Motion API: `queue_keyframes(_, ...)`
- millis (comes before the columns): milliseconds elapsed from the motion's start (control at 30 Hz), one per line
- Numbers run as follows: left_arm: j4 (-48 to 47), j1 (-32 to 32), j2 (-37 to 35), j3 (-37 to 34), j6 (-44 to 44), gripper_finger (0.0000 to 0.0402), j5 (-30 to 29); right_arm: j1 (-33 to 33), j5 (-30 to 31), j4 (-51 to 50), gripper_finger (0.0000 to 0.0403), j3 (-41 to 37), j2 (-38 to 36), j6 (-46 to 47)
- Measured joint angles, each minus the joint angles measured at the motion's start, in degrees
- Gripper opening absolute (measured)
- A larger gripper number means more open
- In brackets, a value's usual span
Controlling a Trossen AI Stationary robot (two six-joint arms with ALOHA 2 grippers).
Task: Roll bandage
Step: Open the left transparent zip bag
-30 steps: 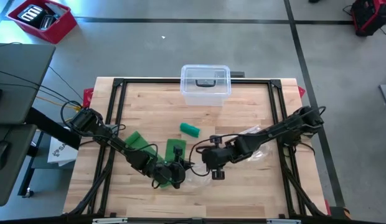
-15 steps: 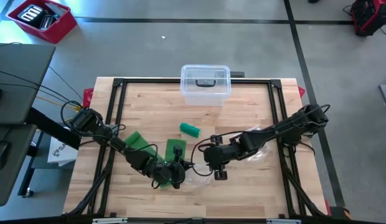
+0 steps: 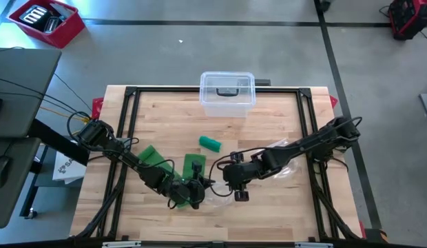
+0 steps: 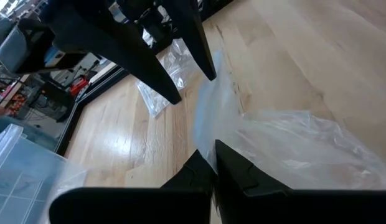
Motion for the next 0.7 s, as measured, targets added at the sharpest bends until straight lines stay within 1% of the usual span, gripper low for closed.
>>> queue_keyframes(167,0.32,0.0,-0.02,0.0,0.07,0.0,0.02,0.02,0.28,-0.11,0.0124,0.0,0.86,0.07)
queue_keyframes(333,1.15,-0.04,-0.02,0.0,0.45,0.0,0.17,0.0,3.97,0.0,0.0116,0.0,1.71,0.17)
queue_keyframes(433,2.06,-0.04,-0.02,0.0,0.52,0.0,0.79,0.0,3.18,-0.22,0.0103,0.0,2.54,-0.13)
queue_keyframes(500,2.79,-0.04,-0.03,0.0,0.52,0.0,0.79,0.0,-0.15,-0.68,0.0086,0.0,3.02,-1.66)
queue_keyframes(567,2.8,-0.04,-0.09,0.0,0.5,0.0,0.79,0.33,-2.11,-0.94,0.0057,0.0,3.14,-2.93)
queue_keyframes(633,2.75,-0.06,-0.09,0.0,-0.51,0.0,0.74,0.59,-2.54,-0.89,0.0019,0.0,3.15,-3.89)
queue_keyframes(700,2.79,-0.03,-0.09,0.0,-1.43,0.0001,0.74,1.04,-1.82,-1.0,0.0009,0.0,2.96,-4.07)
